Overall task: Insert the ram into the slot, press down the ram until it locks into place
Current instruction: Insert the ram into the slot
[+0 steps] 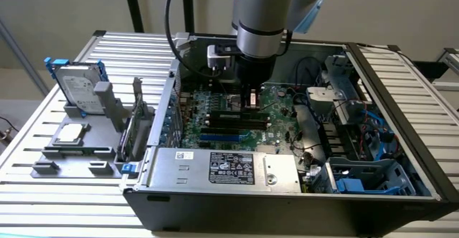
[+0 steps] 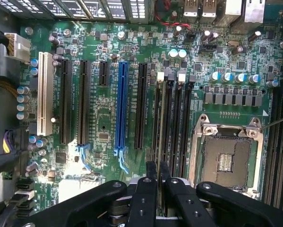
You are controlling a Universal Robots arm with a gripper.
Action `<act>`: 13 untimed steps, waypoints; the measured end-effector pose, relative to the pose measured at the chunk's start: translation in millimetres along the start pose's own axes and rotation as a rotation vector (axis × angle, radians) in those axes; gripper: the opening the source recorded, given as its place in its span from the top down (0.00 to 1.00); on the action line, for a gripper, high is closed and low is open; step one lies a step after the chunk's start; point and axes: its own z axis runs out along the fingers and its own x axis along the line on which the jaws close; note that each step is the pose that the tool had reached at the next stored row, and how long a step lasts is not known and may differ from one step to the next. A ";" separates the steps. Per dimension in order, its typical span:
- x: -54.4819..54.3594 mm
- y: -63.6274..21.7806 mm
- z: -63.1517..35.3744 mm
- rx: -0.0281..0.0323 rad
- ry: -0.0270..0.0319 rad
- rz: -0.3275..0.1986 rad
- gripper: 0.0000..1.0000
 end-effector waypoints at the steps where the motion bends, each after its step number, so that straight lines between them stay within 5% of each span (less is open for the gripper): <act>1: 0.2 0.0 0.5 -0.0001 0.0002 0.000 0.86; 13: 0.4 -0.1 7.2 0.0000 0.0000 0.000 0.86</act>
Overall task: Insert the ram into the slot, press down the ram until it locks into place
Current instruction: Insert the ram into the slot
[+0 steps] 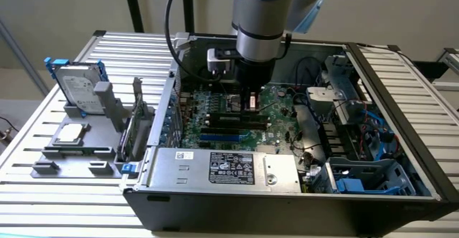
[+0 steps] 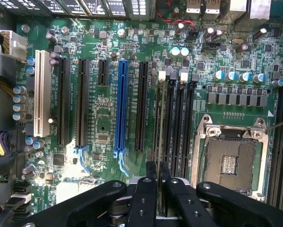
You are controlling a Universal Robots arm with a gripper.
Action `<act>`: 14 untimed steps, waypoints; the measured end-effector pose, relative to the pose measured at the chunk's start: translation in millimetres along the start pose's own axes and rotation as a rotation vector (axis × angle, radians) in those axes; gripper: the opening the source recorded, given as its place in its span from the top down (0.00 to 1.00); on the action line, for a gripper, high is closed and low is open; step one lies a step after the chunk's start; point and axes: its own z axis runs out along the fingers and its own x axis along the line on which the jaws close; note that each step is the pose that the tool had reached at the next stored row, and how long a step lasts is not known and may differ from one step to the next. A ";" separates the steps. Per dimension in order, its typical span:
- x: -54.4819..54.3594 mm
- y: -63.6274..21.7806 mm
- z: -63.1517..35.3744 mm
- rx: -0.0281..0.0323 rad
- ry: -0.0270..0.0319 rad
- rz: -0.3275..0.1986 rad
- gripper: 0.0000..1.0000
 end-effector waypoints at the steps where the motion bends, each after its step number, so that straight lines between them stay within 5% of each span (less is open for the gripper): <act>1: 0.0 0.0 0.4 -0.0001 0.0001 0.000 0.86; 14: -0.1 0.9 3.3 -0.0001 0.0001 0.000 0.86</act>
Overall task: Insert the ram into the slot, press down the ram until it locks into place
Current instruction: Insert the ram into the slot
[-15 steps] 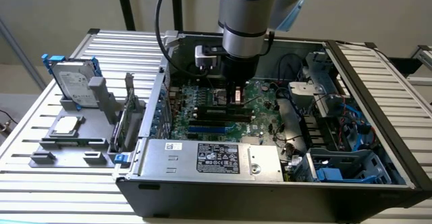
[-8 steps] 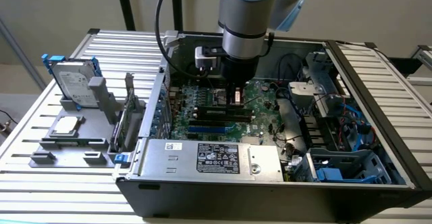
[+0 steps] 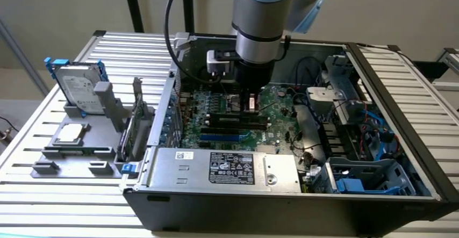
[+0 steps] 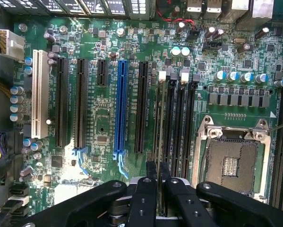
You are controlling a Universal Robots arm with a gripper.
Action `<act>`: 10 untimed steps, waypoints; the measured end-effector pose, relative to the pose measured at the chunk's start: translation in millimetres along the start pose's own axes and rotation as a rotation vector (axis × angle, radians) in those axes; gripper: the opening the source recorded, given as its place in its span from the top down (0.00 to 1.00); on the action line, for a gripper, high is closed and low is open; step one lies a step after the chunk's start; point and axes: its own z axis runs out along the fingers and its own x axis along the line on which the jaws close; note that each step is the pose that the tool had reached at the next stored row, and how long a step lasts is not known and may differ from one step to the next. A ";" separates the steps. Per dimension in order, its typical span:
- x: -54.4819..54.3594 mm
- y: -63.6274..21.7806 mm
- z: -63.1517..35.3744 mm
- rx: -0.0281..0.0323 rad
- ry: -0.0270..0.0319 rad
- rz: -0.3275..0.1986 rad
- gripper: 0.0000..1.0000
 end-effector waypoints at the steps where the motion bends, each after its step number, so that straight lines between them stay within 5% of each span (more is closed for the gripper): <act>1: 0.0 0.1 0.2 0.0000 0.0000 0.000 0.86; 10: -0.1 0.3 3.1 0.0000 0.0001 0.000 0.86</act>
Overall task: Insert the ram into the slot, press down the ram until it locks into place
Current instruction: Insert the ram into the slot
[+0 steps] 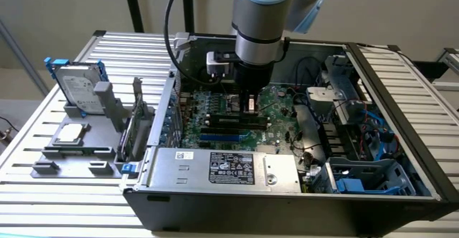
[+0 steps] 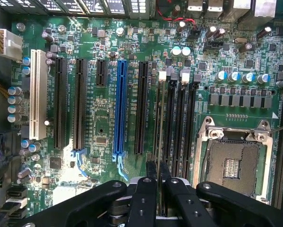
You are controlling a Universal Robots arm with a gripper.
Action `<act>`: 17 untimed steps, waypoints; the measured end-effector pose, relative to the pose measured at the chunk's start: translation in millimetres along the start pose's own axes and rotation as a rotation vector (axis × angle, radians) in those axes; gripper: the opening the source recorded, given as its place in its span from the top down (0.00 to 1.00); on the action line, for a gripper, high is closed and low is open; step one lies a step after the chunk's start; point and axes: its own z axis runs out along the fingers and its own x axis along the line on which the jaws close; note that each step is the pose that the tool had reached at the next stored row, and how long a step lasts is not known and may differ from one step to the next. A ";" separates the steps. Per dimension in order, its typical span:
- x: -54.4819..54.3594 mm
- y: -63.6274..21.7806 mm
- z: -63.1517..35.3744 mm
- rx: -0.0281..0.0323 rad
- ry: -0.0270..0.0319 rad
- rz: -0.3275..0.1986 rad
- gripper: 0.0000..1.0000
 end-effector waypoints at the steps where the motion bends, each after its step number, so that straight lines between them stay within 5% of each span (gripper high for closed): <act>1: 0.0 0.0 0.1 0.0000 0.0000 0.000 0.86; 17: -0.1 0.0 1.1 0.0001 -0.0002 0.000 0.86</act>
